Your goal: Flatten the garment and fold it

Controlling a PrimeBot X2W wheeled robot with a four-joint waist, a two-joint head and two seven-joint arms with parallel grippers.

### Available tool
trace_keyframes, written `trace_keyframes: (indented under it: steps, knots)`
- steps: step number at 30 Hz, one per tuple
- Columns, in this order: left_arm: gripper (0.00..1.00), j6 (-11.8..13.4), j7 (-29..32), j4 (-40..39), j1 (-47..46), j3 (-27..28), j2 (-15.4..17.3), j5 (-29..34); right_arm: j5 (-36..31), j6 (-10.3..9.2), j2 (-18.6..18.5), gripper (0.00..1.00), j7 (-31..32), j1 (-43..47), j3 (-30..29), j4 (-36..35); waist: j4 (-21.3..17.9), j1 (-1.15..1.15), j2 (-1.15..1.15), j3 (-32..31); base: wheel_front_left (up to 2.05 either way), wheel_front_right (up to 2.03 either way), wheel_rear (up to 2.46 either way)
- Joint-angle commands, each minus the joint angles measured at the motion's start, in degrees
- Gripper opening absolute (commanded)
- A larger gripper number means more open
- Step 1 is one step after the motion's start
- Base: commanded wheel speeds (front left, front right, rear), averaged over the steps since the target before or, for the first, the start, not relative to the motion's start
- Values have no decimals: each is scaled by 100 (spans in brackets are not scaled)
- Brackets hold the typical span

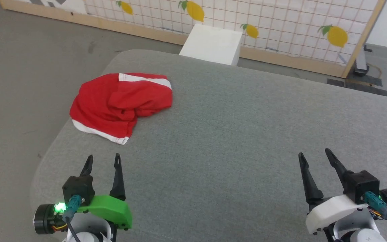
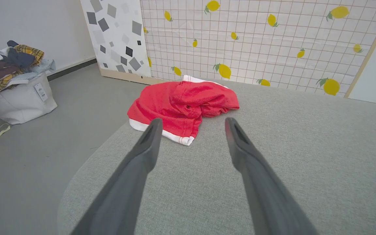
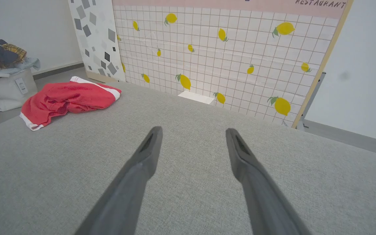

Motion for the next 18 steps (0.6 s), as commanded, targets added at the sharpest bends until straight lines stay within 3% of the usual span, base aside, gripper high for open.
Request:
trace_keyframes:
  steps: [1,18]
  knots:
    - [100,37,-69,24,-98,-3,40,-40,52,-5,5,100,-58,-118,-8,39,109,0,0,6,0,0,0]
    - [100,164,-269,81,-56,32,64,-166,137,-6,7,100,-248,-174,-17,215,542,0,0,-15,0,0,0]
